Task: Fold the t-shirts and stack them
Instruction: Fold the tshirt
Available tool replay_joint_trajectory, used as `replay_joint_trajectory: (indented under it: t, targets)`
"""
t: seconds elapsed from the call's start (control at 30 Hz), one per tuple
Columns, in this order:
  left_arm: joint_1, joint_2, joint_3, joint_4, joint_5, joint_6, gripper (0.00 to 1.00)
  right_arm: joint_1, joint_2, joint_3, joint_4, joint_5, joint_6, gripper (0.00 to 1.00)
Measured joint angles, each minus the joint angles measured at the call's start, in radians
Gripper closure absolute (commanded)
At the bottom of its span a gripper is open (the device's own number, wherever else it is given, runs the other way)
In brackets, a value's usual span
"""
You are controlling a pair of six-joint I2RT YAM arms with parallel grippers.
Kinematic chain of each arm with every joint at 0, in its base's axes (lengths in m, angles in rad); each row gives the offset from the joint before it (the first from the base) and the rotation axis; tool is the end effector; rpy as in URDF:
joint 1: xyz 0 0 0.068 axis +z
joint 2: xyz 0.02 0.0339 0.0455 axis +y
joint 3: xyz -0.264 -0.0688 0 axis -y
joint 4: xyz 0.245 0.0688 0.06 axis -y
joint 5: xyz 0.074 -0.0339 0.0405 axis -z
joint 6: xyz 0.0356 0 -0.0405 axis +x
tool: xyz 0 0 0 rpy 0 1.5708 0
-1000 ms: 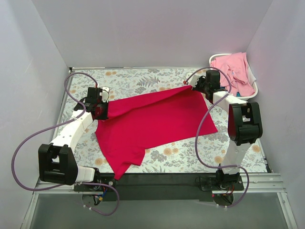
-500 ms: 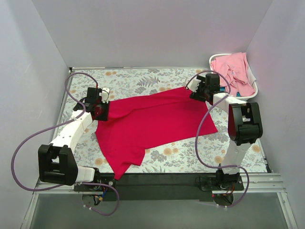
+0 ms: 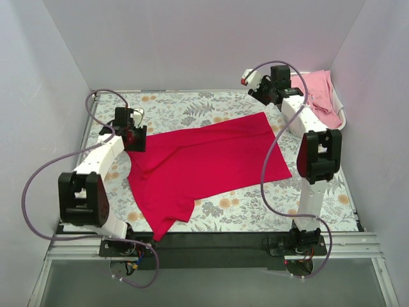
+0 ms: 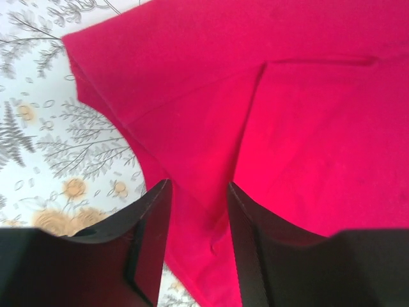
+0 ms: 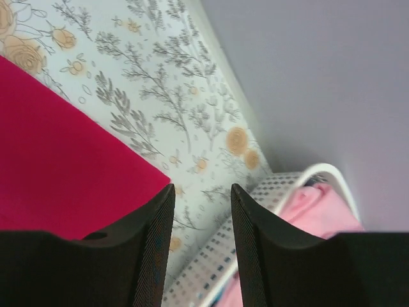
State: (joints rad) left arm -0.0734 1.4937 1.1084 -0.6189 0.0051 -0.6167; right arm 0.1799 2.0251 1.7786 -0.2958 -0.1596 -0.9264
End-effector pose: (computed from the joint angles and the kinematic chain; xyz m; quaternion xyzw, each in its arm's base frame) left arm 0.3072 -0.0228 0.2478 -0.2569 0.9251 -0.0969 0.2622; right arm 0.4728 0.0917 0.2928 -0.4893 0.7179 -0.1142 0.4819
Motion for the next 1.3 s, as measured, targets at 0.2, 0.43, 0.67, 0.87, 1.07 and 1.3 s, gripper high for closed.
replay_joint_trajectory:
  t: [0.2,0.43,0.67,0.87,1.07,1.3]
  targets:
    - [0.037,0.206,0.063,0.030,0.021,-0.029,0.67,0.048,0.204,0.083,-0.095,0.055,0.061,0.58]
    - [0.094,0.367,0.149,0.046,0.037,-0.024,0.70,0.052,0.272,0.067,-0.141,0.126,0.085,0.60]
    - [0.161,0.525,0.310,0.040,0.061,0.018,0.74,0.050,0.214,-0.047,-0.115,0.132,0.106,0.60]
    - [0.200,0.626,0.482,0.002,0.089,0.085,0.69,0.052,0.143,-0.127,-0.181,0.090,0.147,0.57]
    - [0.201,0.562,0.503,-0.069,0.242,0.168,0.50,0.042,0.092,-0.129,-0.290,0.055,0.185,0.55]
    - [0.045,0.424,0.505,-0.114,0.344,0.241,0.47,0.027,-0.003,-0.129,-0.365,0.027,0.187,0.57]
